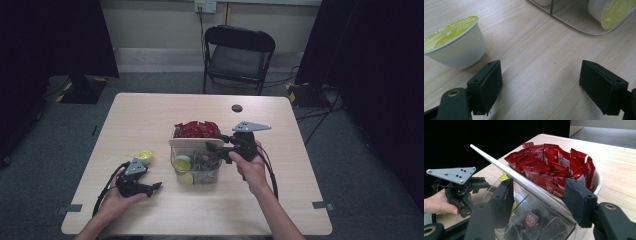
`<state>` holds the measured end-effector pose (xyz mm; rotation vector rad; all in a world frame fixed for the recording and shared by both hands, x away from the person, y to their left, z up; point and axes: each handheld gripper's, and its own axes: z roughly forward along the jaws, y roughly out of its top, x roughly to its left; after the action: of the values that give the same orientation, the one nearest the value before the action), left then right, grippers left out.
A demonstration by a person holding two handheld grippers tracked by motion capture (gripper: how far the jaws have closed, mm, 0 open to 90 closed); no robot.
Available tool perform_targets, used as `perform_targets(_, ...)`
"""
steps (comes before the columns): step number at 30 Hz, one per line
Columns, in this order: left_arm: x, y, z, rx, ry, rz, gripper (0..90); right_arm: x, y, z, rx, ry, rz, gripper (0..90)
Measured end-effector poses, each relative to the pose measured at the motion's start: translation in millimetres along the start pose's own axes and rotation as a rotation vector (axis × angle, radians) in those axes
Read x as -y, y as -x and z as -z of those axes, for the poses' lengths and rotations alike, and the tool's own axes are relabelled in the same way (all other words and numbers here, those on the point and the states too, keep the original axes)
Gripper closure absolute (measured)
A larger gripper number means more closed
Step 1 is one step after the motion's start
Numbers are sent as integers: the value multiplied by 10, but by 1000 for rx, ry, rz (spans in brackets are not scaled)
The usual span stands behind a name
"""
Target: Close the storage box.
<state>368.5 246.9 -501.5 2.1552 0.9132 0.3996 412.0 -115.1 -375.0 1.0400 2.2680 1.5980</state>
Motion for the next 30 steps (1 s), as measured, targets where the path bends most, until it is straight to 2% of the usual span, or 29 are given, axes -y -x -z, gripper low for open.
perform_targets(9,0,1,-1,-1,1,0,179,40,-45,32,3,-13,11,385)
perform_targets(21,-1,-3,-2,1,0,-2,176,120,-132,123,35,-9,31,319)
perform_targets(25,-3,-7,-1,0,0,-8,176,151,-120,124,39,-16,7,234)
perform_targets(27,-2,-4,-2,1,1,-3,176,173,-119,124,54,-15,15,221)
perform_targets(30,-1,-2,-3,0,1,-2,176,204,-96,111,57,-38,-14,184)
